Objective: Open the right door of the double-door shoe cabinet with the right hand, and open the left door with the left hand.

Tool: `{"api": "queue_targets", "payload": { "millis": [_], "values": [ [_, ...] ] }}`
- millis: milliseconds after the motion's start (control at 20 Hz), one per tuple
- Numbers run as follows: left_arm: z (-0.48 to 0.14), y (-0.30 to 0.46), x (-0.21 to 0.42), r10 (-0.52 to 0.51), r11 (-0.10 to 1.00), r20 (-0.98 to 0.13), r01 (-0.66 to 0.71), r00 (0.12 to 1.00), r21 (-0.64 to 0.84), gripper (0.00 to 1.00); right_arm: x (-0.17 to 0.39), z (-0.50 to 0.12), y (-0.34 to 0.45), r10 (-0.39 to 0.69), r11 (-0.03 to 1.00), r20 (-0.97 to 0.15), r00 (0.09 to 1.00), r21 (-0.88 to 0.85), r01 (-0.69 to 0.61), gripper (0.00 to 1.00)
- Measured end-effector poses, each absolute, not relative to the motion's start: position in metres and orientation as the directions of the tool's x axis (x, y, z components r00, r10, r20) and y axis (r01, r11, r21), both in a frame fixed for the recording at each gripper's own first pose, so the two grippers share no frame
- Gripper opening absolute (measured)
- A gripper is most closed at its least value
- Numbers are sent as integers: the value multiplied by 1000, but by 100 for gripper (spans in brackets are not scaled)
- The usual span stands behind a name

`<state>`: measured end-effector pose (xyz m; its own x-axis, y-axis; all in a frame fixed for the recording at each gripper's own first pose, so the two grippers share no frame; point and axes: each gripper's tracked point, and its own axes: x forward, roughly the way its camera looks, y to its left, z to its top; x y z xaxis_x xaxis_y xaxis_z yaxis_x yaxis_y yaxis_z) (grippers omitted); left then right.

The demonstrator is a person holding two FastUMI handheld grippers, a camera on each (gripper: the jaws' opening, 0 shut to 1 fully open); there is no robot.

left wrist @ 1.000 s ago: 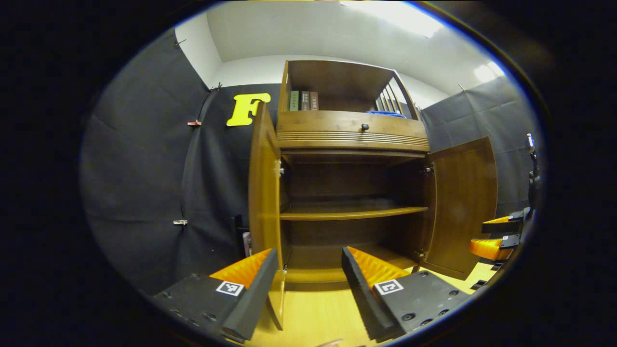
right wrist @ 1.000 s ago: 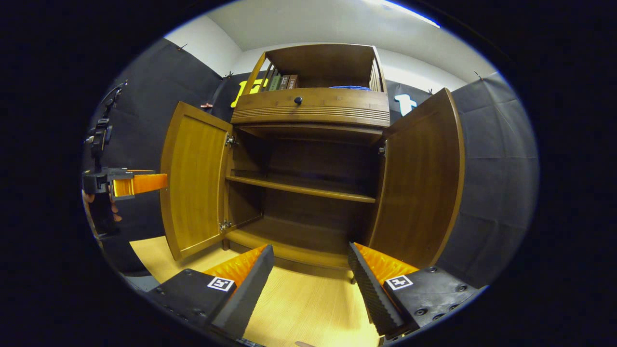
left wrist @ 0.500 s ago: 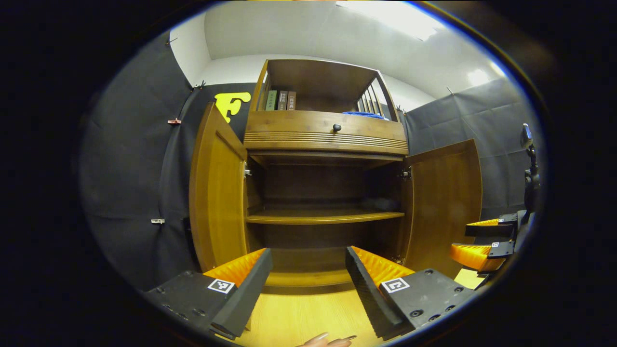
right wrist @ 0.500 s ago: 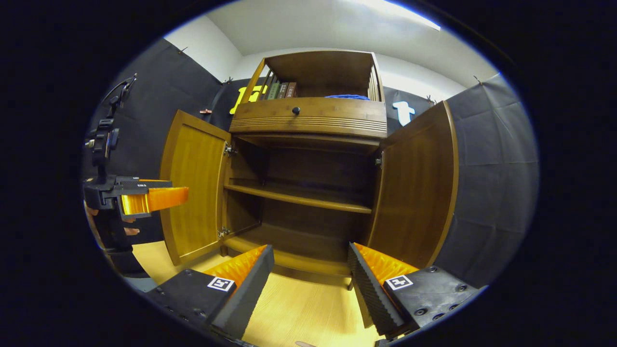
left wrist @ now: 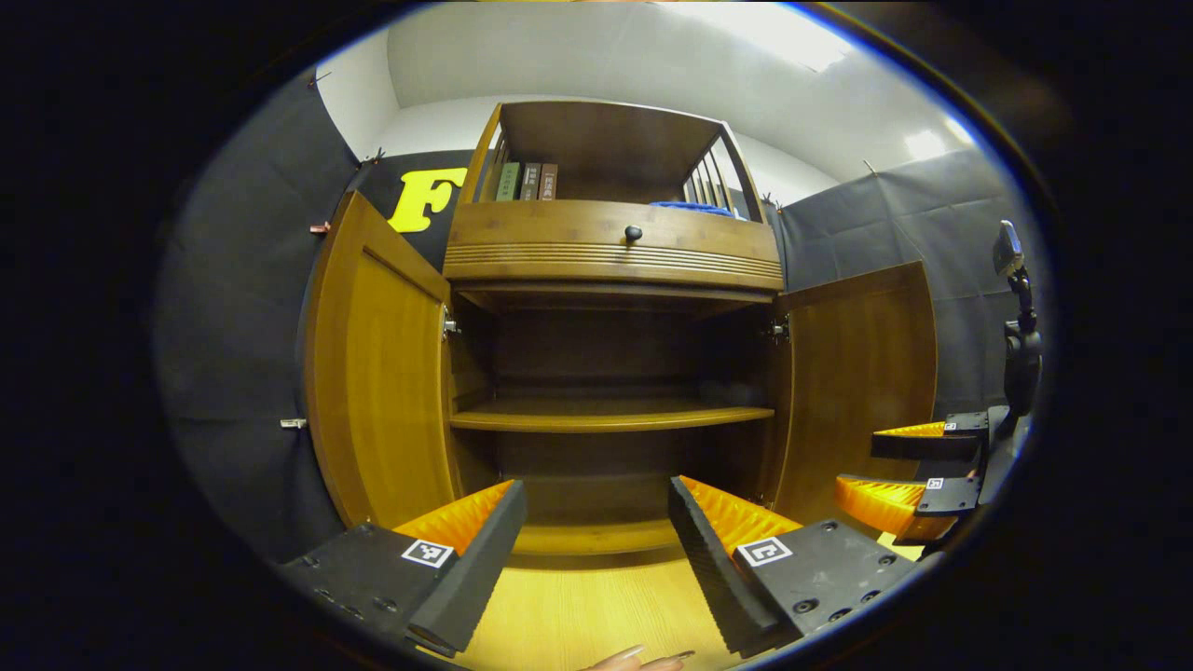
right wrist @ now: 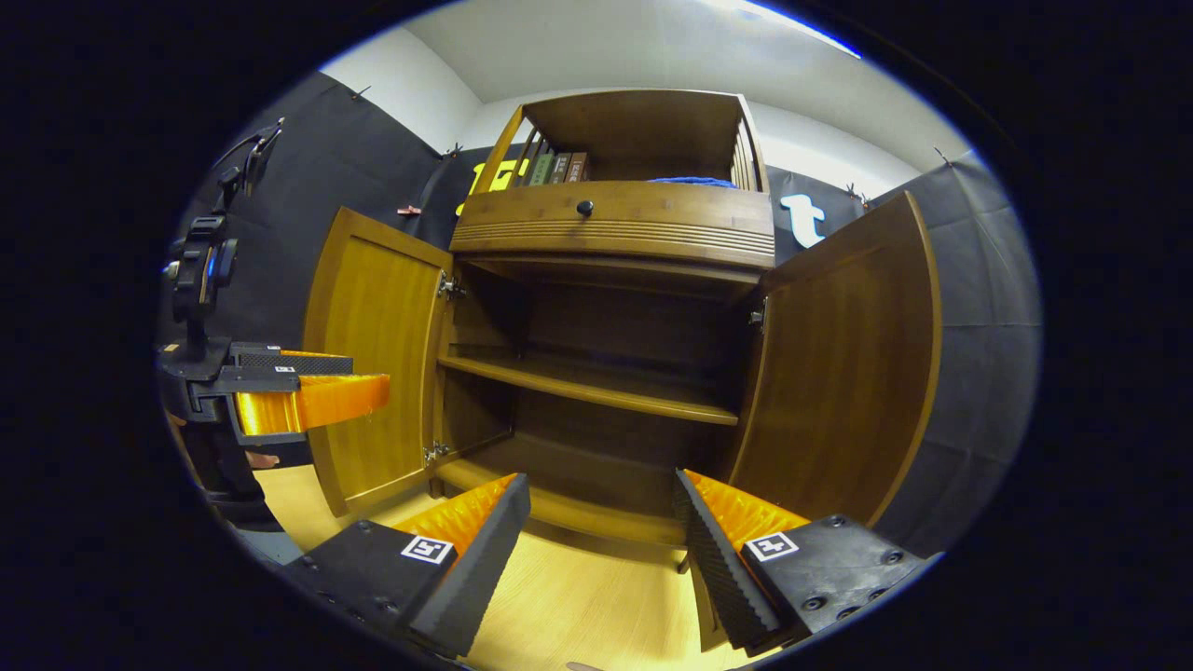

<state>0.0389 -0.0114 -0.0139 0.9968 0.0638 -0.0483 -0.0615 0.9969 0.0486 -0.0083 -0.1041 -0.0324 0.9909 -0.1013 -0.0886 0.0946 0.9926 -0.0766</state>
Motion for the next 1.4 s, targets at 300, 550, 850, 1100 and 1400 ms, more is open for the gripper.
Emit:
{"api": "queue_targets", "payload": {
  "millis": [300,550,850,1100,1400],
  "values": [
    [-26,-10,53,74,997,-85,-72,994,29,96,7,-44,-93,-68,994,-109,992,-94,58,98],
    [-29,-6,58,79,996,-89,-76,993,36,95,11,-49,-90,-59,993,-120,991,-104,47,98],
    [-31,-15,56,56,998,-79,-53,995,43,96,8,-53,-89,-52,995,-140,989,-88,40,96],
    [-31,-25,53,35,998,-77,-31,996,48,95,1,-49,-86,-45,995,-126,991,-89,34,96],
    [-25,-30,45,32,998,-59,-29,998,52,96,-10,-44,-89,-56,995,-119,991,-93,45,98]
  ]
}}
